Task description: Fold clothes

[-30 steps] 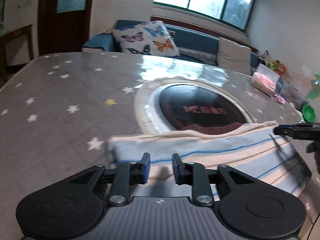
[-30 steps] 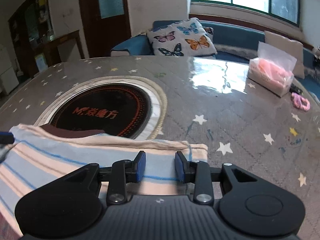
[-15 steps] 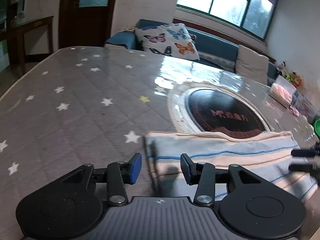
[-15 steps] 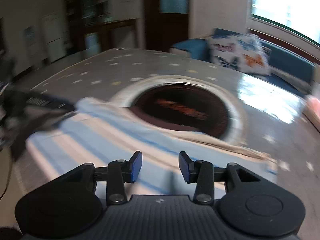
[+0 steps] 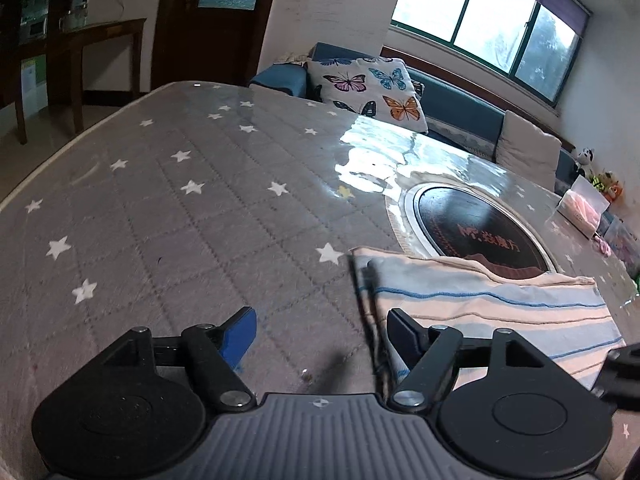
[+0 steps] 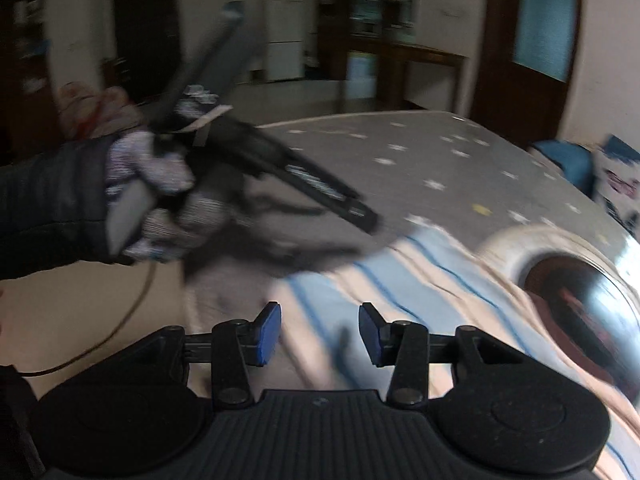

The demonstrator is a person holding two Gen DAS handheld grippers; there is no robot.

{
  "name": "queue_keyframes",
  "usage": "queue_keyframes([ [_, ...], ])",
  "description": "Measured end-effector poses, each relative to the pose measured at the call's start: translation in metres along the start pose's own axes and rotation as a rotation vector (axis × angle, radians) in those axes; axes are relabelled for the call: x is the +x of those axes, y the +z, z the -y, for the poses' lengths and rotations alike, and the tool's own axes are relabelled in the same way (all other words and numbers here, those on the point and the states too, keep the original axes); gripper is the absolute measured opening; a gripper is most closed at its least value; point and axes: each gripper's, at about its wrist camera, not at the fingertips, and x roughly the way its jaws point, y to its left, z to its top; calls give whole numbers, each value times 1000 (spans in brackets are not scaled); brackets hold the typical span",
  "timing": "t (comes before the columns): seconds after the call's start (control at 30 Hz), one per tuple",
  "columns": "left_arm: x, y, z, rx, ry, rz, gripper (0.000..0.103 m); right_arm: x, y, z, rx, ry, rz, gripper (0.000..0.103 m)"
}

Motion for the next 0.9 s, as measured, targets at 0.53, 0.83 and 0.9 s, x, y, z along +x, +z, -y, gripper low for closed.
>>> queue_keyframes([
  [0.53, -12, -5, -14, -90, -66, -6, 78, 50, 2, -17, 22, 36, -76, 35],
  [0.83, -9, -8, -3, -177, -164, -68, 78, 52, 1, -22, -5, -40, -63, 6],
  [0.9, -7, -8, -3, -217, -181, -92, 78, 45, 5, -14, 32, -27, -41, 5],
])
